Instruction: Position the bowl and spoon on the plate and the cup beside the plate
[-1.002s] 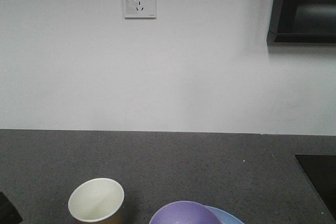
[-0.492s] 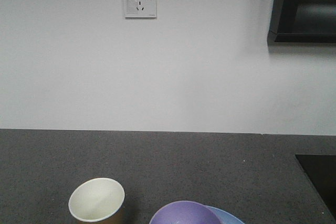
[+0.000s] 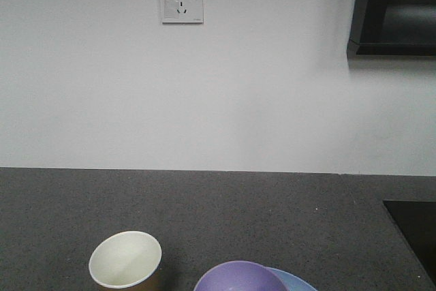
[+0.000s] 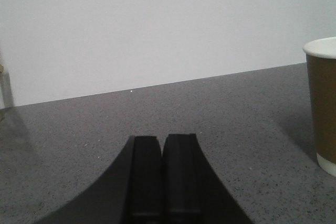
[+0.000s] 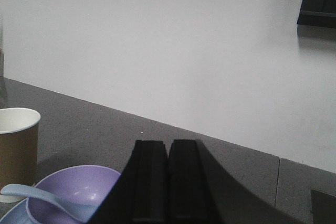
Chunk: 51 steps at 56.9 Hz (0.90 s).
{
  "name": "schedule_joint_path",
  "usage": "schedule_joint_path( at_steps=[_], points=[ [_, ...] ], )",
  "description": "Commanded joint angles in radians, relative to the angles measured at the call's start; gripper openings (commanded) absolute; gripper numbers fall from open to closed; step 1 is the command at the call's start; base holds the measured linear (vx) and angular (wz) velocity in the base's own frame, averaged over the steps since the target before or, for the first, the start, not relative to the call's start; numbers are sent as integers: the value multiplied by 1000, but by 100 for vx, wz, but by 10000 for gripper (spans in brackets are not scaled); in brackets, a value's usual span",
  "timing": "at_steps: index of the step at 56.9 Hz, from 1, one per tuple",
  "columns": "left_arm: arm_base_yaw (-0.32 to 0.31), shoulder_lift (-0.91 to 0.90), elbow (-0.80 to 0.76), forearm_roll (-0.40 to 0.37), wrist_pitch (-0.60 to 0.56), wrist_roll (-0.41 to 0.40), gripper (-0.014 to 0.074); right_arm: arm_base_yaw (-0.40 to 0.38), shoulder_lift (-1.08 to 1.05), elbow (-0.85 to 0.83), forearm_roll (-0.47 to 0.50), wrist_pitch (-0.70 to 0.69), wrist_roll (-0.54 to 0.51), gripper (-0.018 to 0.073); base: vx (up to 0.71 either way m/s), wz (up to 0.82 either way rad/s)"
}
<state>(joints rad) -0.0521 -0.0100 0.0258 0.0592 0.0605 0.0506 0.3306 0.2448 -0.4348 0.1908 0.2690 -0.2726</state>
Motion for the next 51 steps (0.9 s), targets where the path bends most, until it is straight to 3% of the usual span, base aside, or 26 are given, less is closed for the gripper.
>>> schedule_joint_path(
  at_steps=[1,37,43,51],
  points=[
    [2,-16,-25,-7,-75,-3,-6,1,10,-27,-1,-89,-7,-8,0,0],
    [2,-16,-25,-7,-75,-3,-6,-4,7,19,-10,-89,-6,-8,0,0],
    [2,-16,-25,-7,-75,-3,-6,-92,-22,114,-9,-90,14,-8,0,0],
    [2,-16,-25,-7,-75,-3,-6,-303,-134,254,-45,-89,134,-8,0,0]
  ],
)
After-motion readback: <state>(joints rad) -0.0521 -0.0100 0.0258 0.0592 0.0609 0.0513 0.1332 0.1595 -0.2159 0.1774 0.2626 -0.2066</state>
